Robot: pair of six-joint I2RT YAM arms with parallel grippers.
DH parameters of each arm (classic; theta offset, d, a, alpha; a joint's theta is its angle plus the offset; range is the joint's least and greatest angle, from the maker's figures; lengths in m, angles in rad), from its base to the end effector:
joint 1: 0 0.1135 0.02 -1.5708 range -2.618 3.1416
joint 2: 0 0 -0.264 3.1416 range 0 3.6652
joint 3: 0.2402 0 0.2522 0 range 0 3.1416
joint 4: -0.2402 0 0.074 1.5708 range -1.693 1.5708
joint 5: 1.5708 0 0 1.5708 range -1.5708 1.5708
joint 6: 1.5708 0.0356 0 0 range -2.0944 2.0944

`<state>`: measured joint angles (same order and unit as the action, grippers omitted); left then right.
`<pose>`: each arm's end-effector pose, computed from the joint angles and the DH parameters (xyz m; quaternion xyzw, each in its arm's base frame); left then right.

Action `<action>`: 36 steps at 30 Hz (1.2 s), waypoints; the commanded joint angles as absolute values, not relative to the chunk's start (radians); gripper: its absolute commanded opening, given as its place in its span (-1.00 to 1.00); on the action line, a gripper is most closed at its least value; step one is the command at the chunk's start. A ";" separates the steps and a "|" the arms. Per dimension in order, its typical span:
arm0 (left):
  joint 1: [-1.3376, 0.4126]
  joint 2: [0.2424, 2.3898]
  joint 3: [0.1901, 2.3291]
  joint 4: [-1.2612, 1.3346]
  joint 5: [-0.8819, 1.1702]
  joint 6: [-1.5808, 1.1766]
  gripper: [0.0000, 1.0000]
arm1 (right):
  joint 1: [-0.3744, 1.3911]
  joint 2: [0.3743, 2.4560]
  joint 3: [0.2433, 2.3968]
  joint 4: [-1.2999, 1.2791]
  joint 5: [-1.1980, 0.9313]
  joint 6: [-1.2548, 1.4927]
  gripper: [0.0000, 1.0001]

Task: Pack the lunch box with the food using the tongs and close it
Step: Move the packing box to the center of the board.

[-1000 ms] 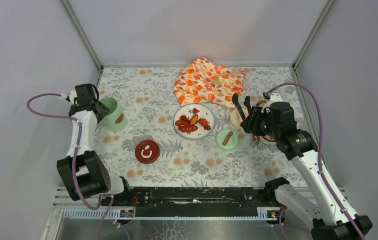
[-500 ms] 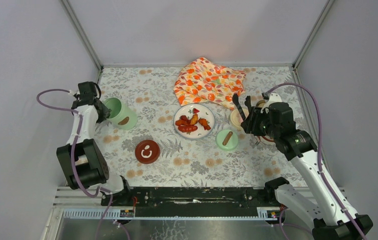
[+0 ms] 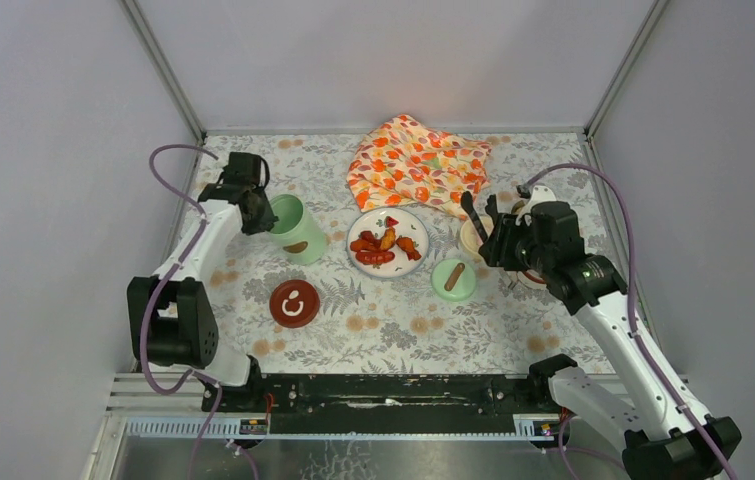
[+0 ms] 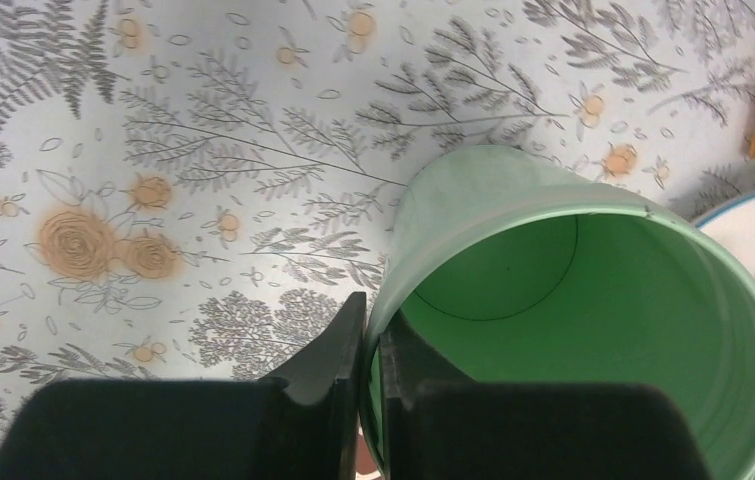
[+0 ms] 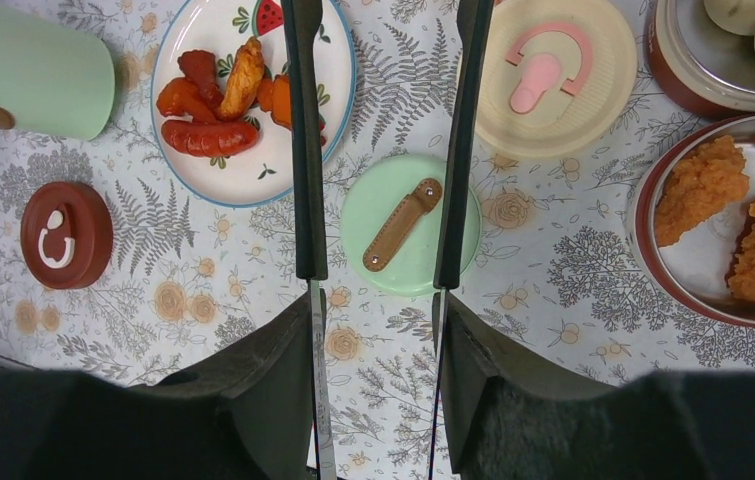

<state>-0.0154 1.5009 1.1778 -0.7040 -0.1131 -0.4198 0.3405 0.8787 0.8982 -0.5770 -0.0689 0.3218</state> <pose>0.3095 -0.0008 0.2624 -0.2080 0.9391 -0.0047 0.2735 0.1766 0.0652 0.3236 -0.0249 0.8737 0.1862 0.4488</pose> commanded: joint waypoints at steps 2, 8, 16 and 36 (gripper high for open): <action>-0.100 1.514 1.163 -0.766 -0.099 -0.411 -0.75 | 0.351 0.907 0.922 -0.532 -0.117 0.285 -0.01; -0.208 1.496 1.165 -0.815 -0.099 -0.404 -0.72 | 0.376 0.981 0.959 -0.553 -0.161 0.263 -0.01; -0.329 1.469 1.149 -0.885 -0.141 -0.396 -0.66 | 0.434 1.070 1.009 -0.557 -0.176 0.234 -0.01; -0.534 1.356 1.057 -0.945 -0.092 -0.464 -0.37 | 0.600 1.351 1.120 -0.554 -0.028 0.122 0.01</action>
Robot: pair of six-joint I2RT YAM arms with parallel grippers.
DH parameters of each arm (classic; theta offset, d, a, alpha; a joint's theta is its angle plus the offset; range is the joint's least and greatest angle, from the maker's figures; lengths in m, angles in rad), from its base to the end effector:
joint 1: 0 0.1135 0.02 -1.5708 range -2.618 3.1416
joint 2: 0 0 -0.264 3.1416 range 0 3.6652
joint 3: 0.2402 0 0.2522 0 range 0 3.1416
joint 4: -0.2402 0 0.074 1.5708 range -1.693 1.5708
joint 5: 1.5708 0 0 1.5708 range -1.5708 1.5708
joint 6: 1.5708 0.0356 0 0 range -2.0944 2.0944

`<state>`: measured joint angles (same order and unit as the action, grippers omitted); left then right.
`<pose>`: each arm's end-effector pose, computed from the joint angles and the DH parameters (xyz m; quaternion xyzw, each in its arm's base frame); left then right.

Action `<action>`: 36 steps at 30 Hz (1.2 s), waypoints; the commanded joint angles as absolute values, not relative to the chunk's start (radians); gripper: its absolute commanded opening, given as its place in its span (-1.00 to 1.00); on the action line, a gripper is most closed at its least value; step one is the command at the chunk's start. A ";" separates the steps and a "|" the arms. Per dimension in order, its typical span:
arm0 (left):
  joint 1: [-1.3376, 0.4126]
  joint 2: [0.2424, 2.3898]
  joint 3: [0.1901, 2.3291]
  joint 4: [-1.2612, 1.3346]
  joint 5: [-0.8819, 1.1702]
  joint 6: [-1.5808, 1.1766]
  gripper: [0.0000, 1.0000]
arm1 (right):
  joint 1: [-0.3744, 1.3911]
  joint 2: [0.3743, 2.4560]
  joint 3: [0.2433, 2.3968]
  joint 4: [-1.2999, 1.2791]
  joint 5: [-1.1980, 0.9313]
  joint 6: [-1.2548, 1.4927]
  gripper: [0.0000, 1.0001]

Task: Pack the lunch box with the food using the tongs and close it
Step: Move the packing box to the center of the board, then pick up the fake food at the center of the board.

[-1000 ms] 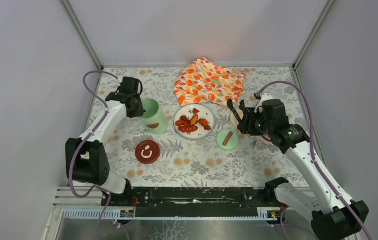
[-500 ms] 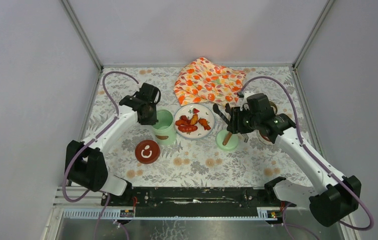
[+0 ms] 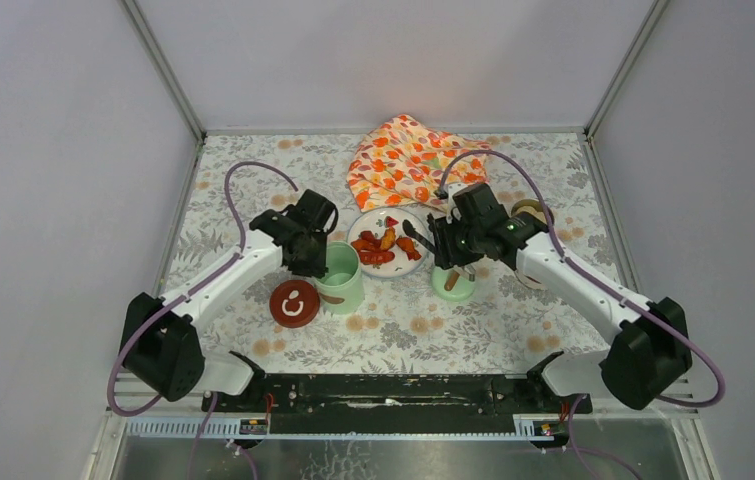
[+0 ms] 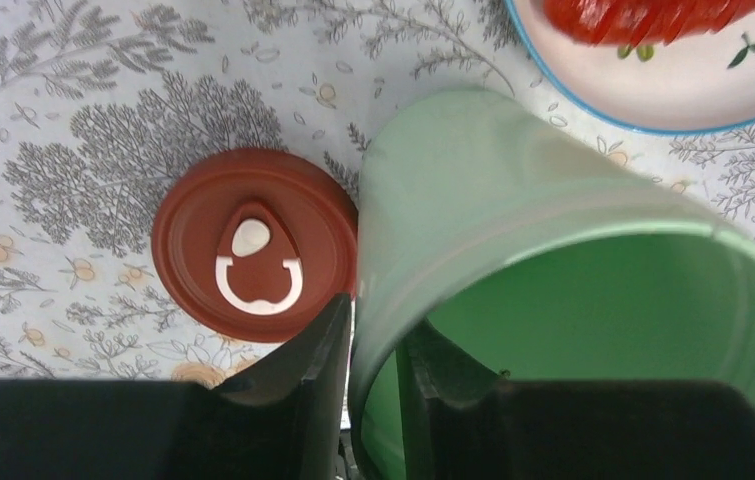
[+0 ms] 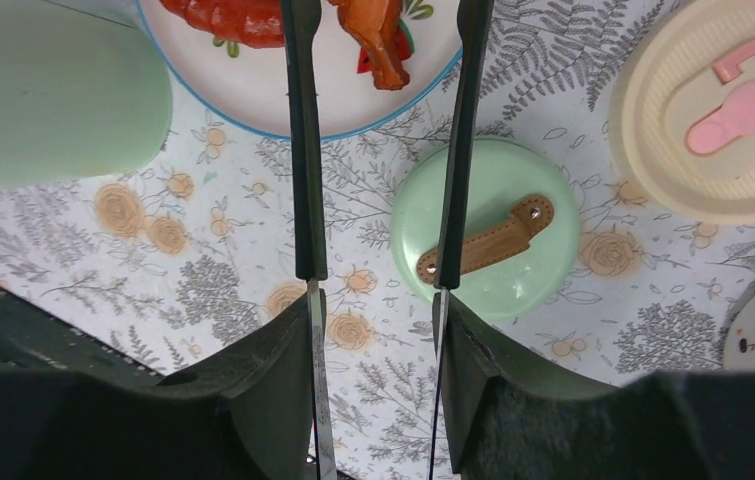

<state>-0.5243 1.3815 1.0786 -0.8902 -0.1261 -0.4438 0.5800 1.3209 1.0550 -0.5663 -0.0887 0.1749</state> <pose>0.2293 -0.1275 0.2554 0.0276 0.9800 -0.0324 0.1946 0.2329 0.1564 0.2819 -0.2031 0.9094 0.1713 0.3200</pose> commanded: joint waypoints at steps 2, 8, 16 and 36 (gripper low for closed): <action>-0.534 1.348 1.058 -0.947 -0.102 -0.460 -0.21 | 0.610 1.382 1.132 -0.562 -0.019 0.112 0.01; -0.534 1.307 1.103 -0.948 -0.148 -0.449 0.15 | 0.639 1.462 1.157 -0.581 -0.005 0.083 0.01; -0.533 1.199 1.213 -0.931 -0.200 -0.434 0.49 | 0.645 1.532 1.177 -0.621 -0.005 0.062 0.00; -0.440 0.886 0.969 -0.393 -0.570 -0.232 0.97 | 0.670 1.635 1.222 -0.660 -0.035 0.044 -0.08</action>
<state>-0.4965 0.9333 1.0370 -0.5594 -0.5072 -0.2878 0.6609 1.6516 1.1805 -0.6468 -0.0200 0.0563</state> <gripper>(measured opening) 0.983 0.469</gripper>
